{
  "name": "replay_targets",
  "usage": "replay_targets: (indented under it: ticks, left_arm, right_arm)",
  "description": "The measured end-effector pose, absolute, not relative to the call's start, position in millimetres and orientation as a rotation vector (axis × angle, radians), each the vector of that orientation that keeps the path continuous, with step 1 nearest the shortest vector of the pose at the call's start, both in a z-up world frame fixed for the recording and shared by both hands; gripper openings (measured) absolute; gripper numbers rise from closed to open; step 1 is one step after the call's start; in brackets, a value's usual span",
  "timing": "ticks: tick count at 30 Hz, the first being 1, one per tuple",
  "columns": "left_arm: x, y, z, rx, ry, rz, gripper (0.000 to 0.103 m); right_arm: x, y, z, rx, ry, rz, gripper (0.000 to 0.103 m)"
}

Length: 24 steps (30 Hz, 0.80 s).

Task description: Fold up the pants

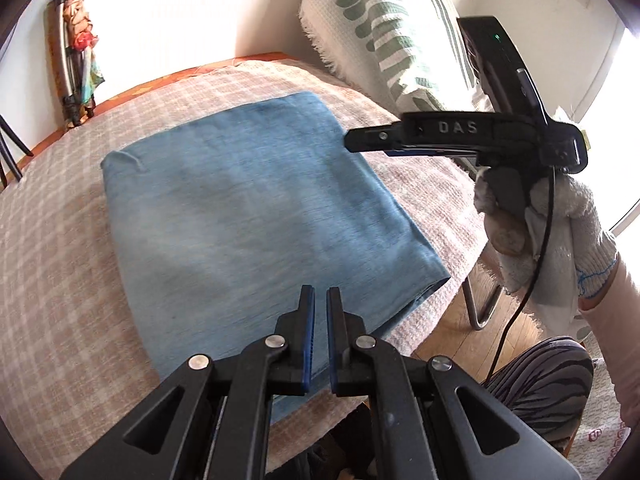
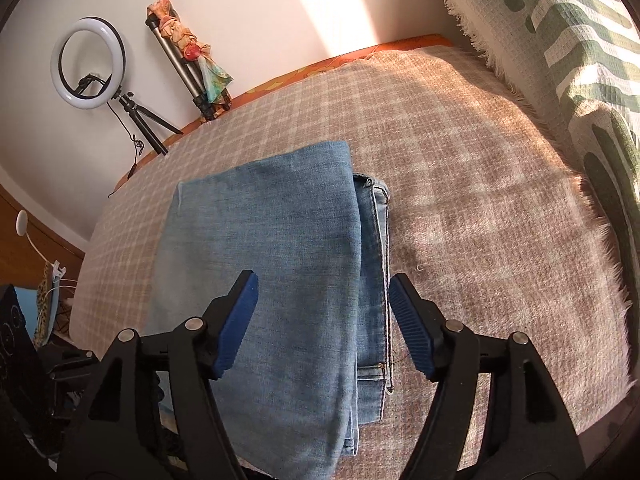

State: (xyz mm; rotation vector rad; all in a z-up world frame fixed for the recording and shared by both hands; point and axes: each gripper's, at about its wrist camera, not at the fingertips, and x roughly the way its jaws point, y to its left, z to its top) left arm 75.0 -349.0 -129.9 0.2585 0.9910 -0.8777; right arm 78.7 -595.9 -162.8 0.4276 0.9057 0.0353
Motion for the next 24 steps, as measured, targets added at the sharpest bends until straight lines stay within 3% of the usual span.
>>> replay_targets:
  ticks: [5,12,19,24]
  left_arm:
    - [96,-306,-138,0.197,0.996,-0.797,0.003]
    - [122,-277,-143,0.236,0.97,-0.699,0.003]
    - [180,-259,-161,0.052,1.097,-0.73,0.003]
    - [204,-258,-171,-0.058,1.145,-0.759,0.003]
  right_arm:
    - [73,-597,-172,0.439,0.906,0.018,0.081]
    - [78,-590,-180,0.443,0.897,0.01,0.082]
    - [91,-598,-185,0.431,0.917,0.01,0.085]
    - [105,-618,-190,0.477,0.92,0.051,0.095]
